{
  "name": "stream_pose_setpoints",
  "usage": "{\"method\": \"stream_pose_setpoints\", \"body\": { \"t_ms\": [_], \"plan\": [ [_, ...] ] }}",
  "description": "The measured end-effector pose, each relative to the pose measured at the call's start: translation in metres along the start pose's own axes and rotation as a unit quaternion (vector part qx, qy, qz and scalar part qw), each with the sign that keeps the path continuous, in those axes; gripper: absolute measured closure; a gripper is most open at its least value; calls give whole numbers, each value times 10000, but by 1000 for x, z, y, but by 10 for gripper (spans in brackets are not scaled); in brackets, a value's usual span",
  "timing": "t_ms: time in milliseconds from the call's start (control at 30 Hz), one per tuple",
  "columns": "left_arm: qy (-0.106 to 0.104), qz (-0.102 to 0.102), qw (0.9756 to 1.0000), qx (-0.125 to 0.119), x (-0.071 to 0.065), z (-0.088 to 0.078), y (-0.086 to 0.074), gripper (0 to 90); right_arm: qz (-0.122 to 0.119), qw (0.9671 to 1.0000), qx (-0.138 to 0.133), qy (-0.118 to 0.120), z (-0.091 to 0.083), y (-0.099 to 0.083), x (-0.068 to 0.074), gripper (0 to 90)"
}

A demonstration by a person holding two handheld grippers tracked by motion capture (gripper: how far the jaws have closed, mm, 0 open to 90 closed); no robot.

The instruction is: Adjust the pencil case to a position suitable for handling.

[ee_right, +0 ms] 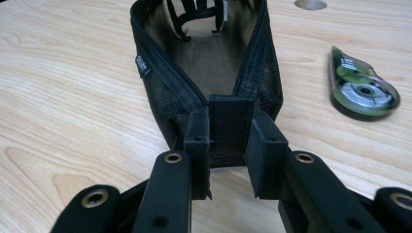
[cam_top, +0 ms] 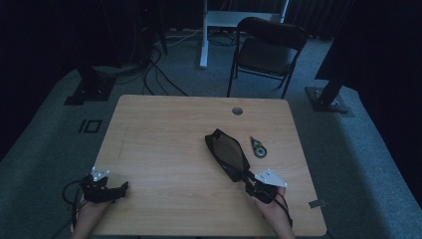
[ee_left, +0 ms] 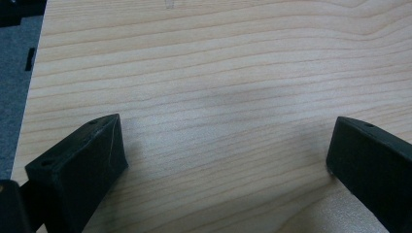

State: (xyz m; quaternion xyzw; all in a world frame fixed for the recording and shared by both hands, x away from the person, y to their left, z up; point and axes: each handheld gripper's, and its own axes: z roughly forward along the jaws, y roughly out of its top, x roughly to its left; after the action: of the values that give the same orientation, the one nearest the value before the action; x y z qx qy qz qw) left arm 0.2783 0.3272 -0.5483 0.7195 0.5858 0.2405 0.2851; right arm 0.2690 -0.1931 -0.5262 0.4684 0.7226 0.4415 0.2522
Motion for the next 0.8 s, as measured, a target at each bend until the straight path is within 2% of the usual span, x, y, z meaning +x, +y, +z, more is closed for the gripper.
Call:
{"method": "stream_pose_setpoints", "body": {
  "t_ms": [300, 433, 500, 800],
  "plan": [
    [-1, 1, 10000, 0, 0, 0, 0, 8, -79, 9999, -21, -77, -13, -8, 7, 731],
    [0, 1, 10000, 1, 0, 0, 0, 7, -3, 10000, -14, -29, -20, -12, 11, 731],
    [0, 3, 10000, 1, 0, 0, 0, 7, -68, 10000, -3, -34, -24, -14, 13, 730],
    [0, 1, 10000, 0, 0, 0, 0, 8, -57, 10000, -7, -10, -34, -20, 22, 731]
  ]
}}
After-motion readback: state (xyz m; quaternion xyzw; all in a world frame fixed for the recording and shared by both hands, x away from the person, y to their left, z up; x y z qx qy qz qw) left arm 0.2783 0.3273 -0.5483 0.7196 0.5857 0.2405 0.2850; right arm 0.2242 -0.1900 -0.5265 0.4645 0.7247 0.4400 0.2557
